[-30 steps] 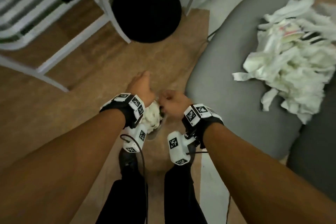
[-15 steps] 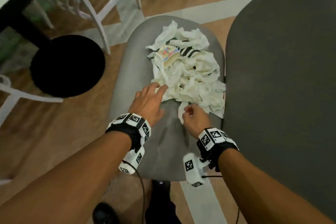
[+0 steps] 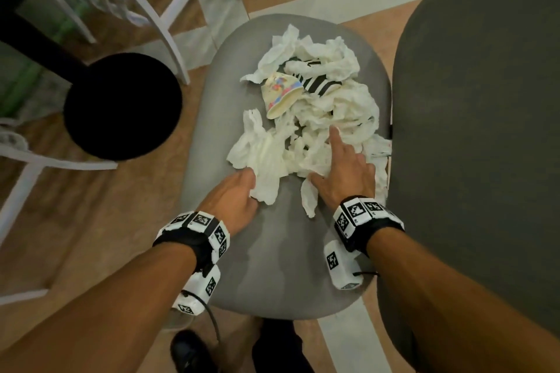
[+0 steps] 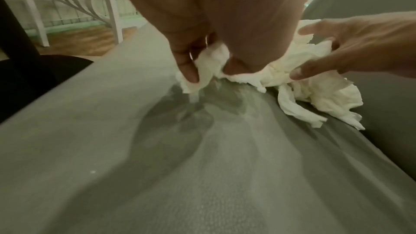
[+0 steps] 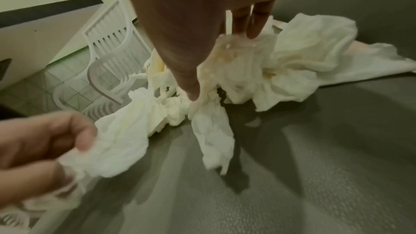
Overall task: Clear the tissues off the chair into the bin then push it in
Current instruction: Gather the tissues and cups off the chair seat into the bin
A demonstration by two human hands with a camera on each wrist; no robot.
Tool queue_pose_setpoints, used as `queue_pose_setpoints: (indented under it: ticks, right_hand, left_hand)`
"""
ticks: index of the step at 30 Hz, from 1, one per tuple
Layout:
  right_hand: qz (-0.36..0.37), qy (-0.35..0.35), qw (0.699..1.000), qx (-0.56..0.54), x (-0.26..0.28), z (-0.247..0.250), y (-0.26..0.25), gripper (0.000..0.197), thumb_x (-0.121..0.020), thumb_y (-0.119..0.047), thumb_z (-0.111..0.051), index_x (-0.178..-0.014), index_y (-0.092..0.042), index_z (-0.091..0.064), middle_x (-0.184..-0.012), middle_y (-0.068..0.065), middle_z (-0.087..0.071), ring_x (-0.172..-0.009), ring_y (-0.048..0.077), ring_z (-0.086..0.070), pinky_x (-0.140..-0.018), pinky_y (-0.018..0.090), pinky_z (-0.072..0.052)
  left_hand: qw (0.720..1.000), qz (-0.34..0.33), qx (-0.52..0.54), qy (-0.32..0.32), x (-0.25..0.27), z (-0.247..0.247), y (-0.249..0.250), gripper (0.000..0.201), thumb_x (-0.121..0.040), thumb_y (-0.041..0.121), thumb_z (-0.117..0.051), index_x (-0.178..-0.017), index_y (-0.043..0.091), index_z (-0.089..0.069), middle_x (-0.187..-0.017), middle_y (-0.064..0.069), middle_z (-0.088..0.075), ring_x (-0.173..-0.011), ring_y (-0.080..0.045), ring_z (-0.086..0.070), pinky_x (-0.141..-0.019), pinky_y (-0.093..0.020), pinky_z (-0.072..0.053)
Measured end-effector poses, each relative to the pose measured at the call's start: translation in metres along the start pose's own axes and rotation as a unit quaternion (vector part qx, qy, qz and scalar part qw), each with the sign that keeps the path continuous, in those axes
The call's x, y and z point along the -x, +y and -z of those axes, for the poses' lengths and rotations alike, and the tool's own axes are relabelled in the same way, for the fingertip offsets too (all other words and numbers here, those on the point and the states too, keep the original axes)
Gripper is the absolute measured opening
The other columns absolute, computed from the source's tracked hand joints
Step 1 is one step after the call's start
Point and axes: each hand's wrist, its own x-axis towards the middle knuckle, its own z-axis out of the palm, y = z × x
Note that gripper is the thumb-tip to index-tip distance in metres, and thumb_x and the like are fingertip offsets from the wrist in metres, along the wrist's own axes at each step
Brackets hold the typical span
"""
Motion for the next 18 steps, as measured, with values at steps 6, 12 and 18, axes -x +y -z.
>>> queue_pose_setpoints:
  ticks: [6,12,18]
  right_hand:
    - [0.113,-0.043,0.992,0.031,0.012,-0.005,-0.027,0.043,-0.089,-0.041,-0.056,-0.130,-0.028,-0.053,-0.113,0.002,-0.061,-0.106,0.027,-0.061,-0.096,0.041,-0.041]
    - [0.190,-0.006,0.981,0.045,0.042,-0.010,-0.051,0.043,-0.082,-0.048,-0.059,-0.118,-0.023,-0.060,-0.111,0.002,-0.057,-0.101,0.027,-0.055,-0.091,0.041,-0.044]
    - [0.151,0.019,0.986,-0.065,0.065,-0.012,-0.064,0.042,-0.081,-0.045,-0.064,-0.111,-0.017,-0.055,-0.114,0.003,-0.051,-0.099,0.026,-0.053,-0.085,0.041,-0.049]
  left_hand:
    - [0.996,0.079,0.034,0.014,-0.004,0.006,-0.013,0.037,-0.090,0.030,-0.044,-0.123,0.023,-0.057,-0.105,0.002,-0.057,-0.088,-0.023,-0.060,-0.073,-0.030,-0.044]
    - [0.998,0.042,0.014,0.044,0.009,-0.009,-0.021,0.023,-0.085,0.036,-0.063,-0.075,0.016,-0.059,-0.101,0.000,-0.045,-0.097,-0.021,-0.047,-0.082,-0.032,-0.046]
    - [0.988,0.069,0.120,0.075,0.035,-0.007,-0.023,0.038,-0.079,-0.004,-0.052,-0.105,0.021,-0.044,-0.107,0.004,-0.051,-0.088,-0.023,-0.056,-0.068,-0.028,-0.039]
